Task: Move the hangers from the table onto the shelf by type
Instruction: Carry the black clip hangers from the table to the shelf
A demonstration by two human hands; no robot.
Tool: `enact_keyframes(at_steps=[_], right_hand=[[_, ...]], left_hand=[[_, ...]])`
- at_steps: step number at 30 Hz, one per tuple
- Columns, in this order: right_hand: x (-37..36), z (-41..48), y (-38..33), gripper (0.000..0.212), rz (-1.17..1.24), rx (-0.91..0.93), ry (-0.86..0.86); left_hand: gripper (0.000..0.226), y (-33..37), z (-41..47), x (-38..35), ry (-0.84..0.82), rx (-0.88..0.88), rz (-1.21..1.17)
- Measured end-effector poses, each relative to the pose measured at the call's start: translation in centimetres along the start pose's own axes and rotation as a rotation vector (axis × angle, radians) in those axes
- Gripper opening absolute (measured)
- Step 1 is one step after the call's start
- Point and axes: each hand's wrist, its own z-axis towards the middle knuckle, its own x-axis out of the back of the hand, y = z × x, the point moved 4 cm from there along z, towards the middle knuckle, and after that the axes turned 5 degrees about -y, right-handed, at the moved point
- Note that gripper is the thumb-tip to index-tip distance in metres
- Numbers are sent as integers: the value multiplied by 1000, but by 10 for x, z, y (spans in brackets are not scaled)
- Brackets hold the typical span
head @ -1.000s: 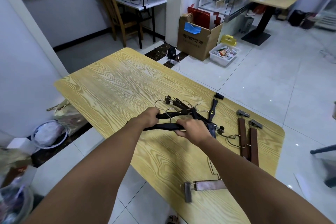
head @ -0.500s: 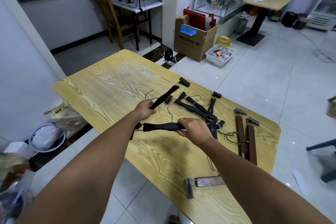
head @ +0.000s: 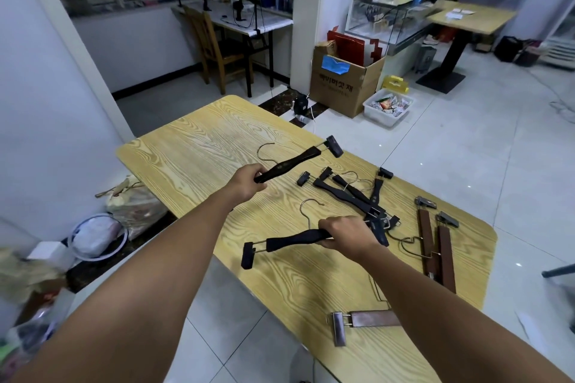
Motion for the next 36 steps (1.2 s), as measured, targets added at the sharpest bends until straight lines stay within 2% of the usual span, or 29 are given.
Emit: enact_keyframes(at_steps=[5, 8, 11, 21, 27, 36], right_hand=[[22, 7, -4, 26, 6, -27, 29], [39, 9, -9, 43, 13, -37, 45], [58, 9, -16, 50, -15, -39, 109], [128, 19, -63, 46, -48, 89, 377], [173, 39, -95, 47, -46, 222, 491], [235, 76, -159, 45, -6, 446, 610]], left_hand=[[6, -12, -16, 26, 96, 14, 110], [19, -12, -30, 49, 168, 16, 306], [25, -8, -48, 74, 267, -8, 520], [33, -25, -122, 148, 429, 53, 735], [30, -41, -174, 194, 477, 124, 768], [27, -46, -268, 259, 716, 289, 639]])
